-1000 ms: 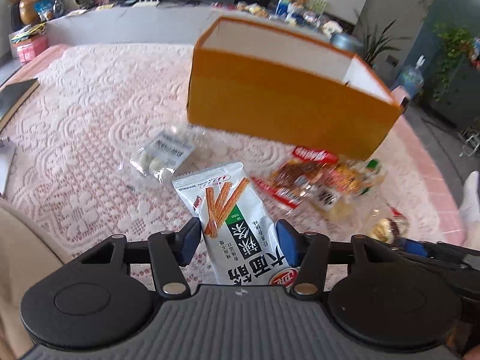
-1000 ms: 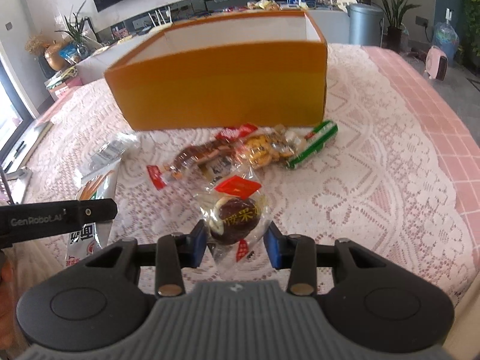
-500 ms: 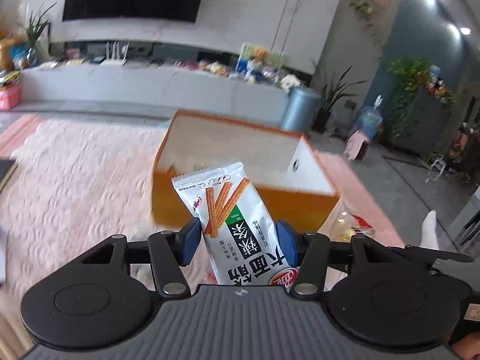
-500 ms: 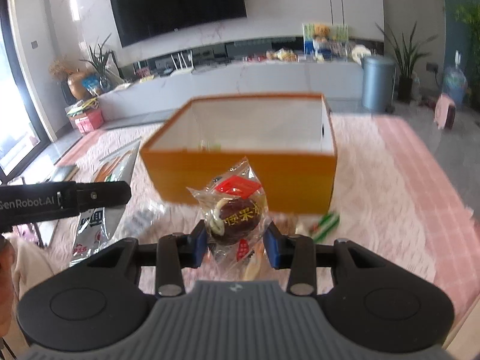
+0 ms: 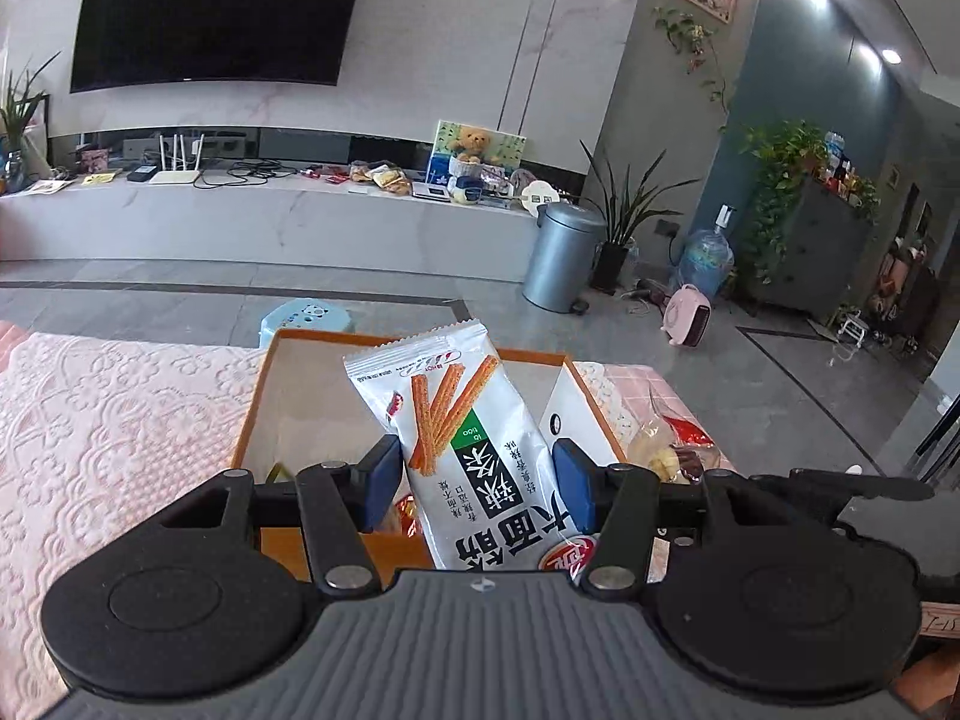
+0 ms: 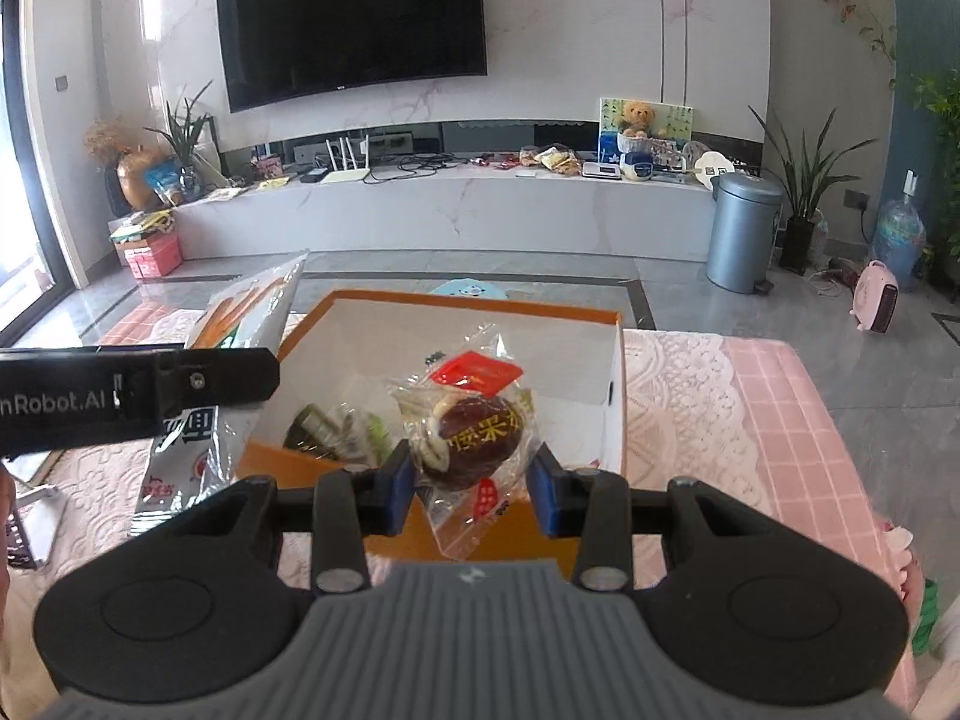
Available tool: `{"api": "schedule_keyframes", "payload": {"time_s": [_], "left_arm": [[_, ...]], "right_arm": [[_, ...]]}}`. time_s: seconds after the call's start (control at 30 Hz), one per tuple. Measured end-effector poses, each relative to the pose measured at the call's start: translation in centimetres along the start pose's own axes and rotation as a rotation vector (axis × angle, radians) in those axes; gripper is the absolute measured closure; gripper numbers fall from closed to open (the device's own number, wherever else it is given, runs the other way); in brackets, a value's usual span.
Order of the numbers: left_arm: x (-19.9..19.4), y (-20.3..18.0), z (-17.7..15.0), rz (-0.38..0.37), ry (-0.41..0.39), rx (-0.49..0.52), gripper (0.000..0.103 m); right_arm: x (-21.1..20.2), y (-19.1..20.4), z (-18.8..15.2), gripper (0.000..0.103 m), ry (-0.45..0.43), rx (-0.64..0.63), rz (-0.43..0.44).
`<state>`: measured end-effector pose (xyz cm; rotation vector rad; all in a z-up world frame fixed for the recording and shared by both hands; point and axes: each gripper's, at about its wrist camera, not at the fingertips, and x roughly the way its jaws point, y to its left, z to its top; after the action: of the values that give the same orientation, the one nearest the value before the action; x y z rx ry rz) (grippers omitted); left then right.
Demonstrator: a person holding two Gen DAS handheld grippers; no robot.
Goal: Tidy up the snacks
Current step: 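Lift both packets and carry them over the orange box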
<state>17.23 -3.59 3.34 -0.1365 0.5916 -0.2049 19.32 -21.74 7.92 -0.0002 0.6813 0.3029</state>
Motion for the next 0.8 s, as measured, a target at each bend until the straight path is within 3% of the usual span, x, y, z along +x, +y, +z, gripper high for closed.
{"api": "schedule_keyframes", "payload": {"time_s": [0.47, 0.8], "left_arm": [[8.0, 0.9, 1.4, 0.031, 0.092, 0.022, 0.041], [13.1, 2.7, 0.3, 0.057, 0.22, 0.022, 0.041]], "right_arm": [[9.5, -1.9, 3.0, 0.066, 0.093, -0.097, -0.081], [16.1, -3.1, 2.7, 0.066, 0.244, -0.093, -0.084]]}}
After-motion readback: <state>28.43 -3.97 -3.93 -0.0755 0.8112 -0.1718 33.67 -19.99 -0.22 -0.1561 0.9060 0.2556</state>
